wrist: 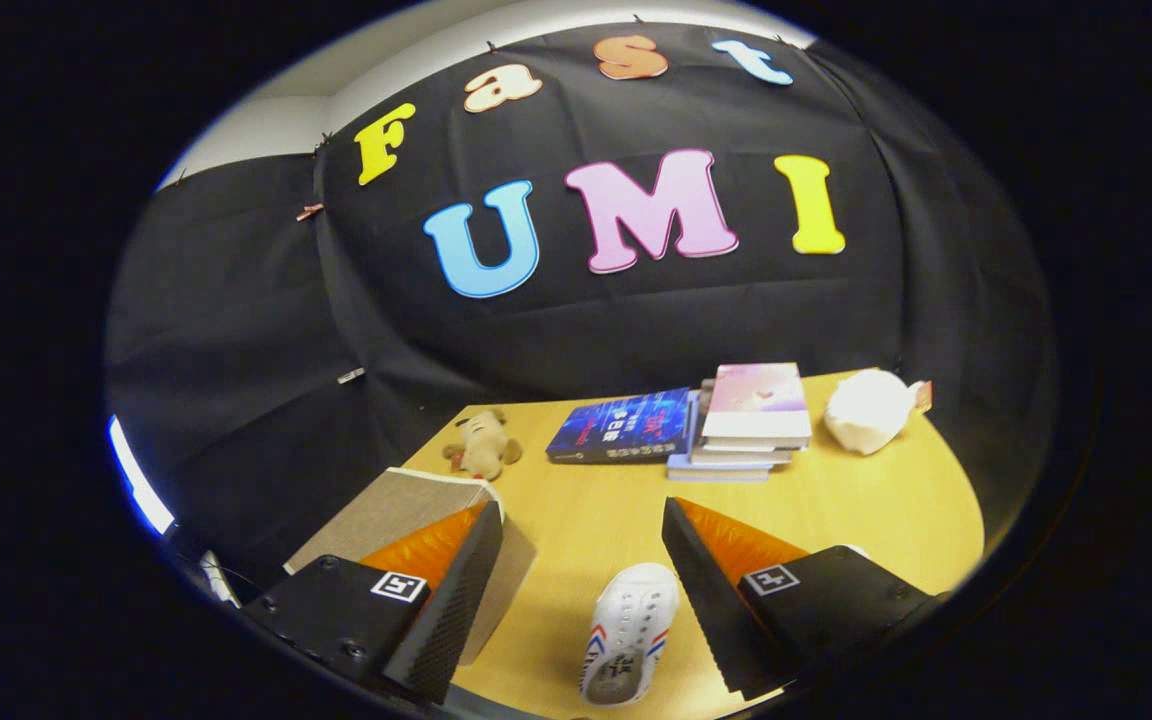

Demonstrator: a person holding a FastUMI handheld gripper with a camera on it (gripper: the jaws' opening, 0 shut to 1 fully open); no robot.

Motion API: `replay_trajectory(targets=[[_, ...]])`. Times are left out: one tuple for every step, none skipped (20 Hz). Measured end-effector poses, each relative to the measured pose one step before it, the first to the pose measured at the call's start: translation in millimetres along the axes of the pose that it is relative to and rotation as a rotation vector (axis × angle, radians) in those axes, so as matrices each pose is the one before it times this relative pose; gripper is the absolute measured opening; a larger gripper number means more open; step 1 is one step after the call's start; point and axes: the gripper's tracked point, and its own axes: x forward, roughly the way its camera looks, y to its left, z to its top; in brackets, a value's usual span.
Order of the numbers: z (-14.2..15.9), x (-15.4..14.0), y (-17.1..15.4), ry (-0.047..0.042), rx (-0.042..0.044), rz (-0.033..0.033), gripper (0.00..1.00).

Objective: Open the storage box then place both shoes into the box .Put the left shoe in first, then the right shoe, with the right side of both shoes facing outward in a uniform manner.

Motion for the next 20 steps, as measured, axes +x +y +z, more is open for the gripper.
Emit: replay_trajectory(targets=[[-8.39,4.14,7.17,0.02845,0.03132,0.04344,0.99],[-9.56,3.95,8.22,0.03308,0.03456,0.04387,0.98],[-9.40,2.86,7.02,0.03226,0.03548,0.03866,0.98],[-13.21,3.59,6.11,0.04723,0.03597,0.04145,0.98],[-16.49,5.68,5.00,0.05686,0.04453,0.03525,0.98],[-15.64,5.19,7.15,0.05930,0.05386,0.04506,0.98],[-14.92,3.22,4.99,0.05131,0.04547,0.03981,0.98],[-14.63,5.85,3.90,0.04079,0.04057,0.03605,0.98],[-11.15,5.24,6.45,0.04575,0.04597,0.03830,0.98],[-11.81,7.15,2.91,0.04600,0.04634,0.03133,0.98],[-7.70,7.55,2.57,0.03466,0.03693,0.02658,0.98],[-5.53,7.32,0.81,0.02260,0.02651,0.02036,0.98],[-3.86,6.89,0.96,0.02046,0.02064,0.02137,0.98],[-4.02,3.88,1.91,0.02179,0.01528,0.02535,0.98],[-4.08,4.79,1.95,0.02001,0.01241,0.02722,0.98],[-3.03,2.32,0.29,0.01682,0.01606,0.03186,0.98],[-1.32,4.95,-0.70,0.01676,0.02731,0.02868,0.98],[-0.35,3.11,-1.76,0.01447,0.03821,0.02237,0.98],[0.43,4.03,-0.63,0.00889,0.04111,0.02114,0.98],[-0.40,3.09,-1.66,0.00490,0.03020,0.01927,0.98]])
